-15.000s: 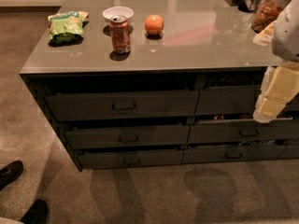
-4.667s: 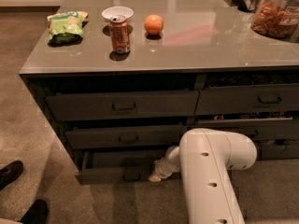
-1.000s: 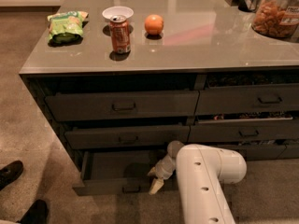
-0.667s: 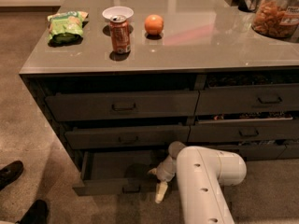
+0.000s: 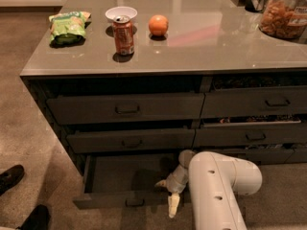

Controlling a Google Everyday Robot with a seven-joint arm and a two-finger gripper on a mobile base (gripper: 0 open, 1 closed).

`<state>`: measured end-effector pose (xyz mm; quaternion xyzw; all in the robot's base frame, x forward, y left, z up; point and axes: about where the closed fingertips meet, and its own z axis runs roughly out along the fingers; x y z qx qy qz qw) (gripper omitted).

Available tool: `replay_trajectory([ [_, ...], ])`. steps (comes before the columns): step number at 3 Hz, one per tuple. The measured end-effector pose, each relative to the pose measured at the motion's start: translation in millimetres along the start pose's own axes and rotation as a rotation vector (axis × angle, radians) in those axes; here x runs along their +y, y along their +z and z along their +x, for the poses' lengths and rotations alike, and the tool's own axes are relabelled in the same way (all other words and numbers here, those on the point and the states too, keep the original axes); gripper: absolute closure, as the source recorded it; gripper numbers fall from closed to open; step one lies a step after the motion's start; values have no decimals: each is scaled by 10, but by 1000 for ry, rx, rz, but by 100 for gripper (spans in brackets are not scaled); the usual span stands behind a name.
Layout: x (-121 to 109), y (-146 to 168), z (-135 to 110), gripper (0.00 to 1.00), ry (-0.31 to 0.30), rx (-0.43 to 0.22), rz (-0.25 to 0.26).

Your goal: Open bottom drawer

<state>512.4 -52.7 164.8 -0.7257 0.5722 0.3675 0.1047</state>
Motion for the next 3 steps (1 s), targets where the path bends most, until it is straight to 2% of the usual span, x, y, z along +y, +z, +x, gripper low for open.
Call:
replay_trajectory([
  [2, 337, 3, -39, 0, -6, 29, -2],
  [3, 494, -70, -107, 0, 0, 58, 19],
])
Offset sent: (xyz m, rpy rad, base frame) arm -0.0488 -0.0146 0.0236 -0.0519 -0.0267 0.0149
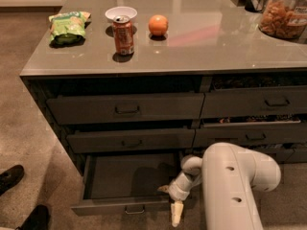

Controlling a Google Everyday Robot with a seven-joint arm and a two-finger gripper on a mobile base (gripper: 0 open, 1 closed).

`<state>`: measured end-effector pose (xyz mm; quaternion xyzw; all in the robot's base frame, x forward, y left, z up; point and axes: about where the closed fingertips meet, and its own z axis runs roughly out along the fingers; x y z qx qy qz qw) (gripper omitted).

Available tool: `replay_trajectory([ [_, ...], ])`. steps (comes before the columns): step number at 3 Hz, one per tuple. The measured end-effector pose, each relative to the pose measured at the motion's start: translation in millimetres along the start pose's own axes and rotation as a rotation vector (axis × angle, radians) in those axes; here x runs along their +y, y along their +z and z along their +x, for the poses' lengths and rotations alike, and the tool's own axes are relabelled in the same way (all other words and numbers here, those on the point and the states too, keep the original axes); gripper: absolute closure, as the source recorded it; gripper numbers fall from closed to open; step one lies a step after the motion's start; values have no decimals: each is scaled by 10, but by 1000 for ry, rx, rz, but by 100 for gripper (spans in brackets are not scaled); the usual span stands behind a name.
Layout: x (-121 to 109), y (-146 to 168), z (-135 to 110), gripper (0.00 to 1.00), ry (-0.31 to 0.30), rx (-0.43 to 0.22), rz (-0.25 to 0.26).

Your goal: Open bottom drawer

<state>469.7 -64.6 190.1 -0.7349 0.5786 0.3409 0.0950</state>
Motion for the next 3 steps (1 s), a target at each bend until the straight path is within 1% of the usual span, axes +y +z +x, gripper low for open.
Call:
replay_trajectory([
  [1, 157, -58, -80, 0, 14, 50, -16],
  [2, 286, -54, -97, 0, 42, 103, -68],
  [3, 407, 20, -34, 0, 104, 154, -156],
])
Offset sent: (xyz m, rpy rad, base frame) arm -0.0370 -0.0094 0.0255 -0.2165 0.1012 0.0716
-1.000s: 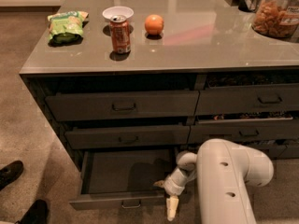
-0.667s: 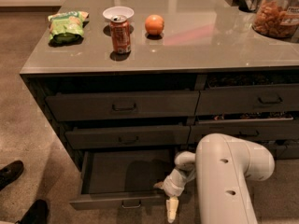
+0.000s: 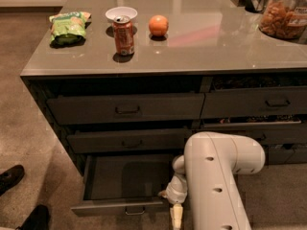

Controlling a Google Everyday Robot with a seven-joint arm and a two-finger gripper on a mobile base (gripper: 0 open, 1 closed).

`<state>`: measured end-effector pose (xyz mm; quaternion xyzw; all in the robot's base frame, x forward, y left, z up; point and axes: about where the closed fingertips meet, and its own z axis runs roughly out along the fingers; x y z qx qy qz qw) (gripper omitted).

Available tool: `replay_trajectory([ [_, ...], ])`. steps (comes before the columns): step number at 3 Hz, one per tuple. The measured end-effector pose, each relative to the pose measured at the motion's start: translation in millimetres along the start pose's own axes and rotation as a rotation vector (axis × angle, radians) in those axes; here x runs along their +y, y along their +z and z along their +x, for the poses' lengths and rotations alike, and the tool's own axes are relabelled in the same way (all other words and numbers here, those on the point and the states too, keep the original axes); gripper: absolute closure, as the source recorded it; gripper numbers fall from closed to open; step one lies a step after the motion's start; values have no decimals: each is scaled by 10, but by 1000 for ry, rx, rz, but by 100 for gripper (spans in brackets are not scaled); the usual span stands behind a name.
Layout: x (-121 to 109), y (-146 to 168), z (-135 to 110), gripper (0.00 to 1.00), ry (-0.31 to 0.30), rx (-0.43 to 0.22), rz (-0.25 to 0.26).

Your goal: Open bottom drawer

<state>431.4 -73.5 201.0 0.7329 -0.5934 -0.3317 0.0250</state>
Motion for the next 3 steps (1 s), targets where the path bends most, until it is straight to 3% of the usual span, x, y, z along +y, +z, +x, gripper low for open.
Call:
replay_trajectory([
  [2, 92, 59, 116, 0, 65, 32, -75],
  [3, 97, 58, 120, 0, 67, 33, -77],
])
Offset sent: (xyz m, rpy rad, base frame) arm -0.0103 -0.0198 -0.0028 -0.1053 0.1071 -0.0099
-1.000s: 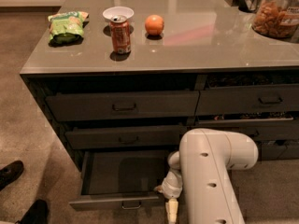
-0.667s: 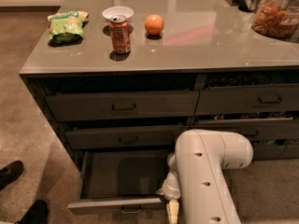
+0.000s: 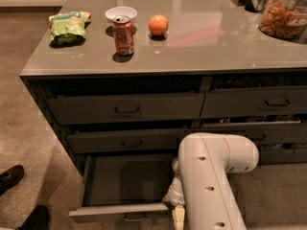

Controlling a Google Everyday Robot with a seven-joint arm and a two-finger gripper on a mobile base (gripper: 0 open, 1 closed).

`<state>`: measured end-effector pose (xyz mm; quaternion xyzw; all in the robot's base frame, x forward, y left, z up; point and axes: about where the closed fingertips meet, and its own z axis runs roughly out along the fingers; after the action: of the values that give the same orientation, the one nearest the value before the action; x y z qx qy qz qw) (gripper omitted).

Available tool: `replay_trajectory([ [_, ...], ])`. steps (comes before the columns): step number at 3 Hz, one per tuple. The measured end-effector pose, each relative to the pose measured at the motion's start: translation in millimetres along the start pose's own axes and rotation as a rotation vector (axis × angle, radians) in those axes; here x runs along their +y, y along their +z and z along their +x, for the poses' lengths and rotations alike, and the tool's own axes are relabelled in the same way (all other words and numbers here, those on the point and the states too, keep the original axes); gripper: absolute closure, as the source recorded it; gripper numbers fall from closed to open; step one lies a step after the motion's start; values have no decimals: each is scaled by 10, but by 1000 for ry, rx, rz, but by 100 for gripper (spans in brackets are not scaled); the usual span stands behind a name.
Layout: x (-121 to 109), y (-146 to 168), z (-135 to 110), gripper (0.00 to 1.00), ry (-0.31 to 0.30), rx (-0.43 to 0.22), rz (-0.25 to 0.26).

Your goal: Open bottom drawer

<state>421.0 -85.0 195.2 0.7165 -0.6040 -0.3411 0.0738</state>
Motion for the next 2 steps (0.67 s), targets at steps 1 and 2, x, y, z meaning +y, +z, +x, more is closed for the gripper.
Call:
replay_trajectory([
  [1, 99, -131, 17, 0, -9, -24, 53],
  [2, 145, -309, 3, 0, -10, -62, 142],
])
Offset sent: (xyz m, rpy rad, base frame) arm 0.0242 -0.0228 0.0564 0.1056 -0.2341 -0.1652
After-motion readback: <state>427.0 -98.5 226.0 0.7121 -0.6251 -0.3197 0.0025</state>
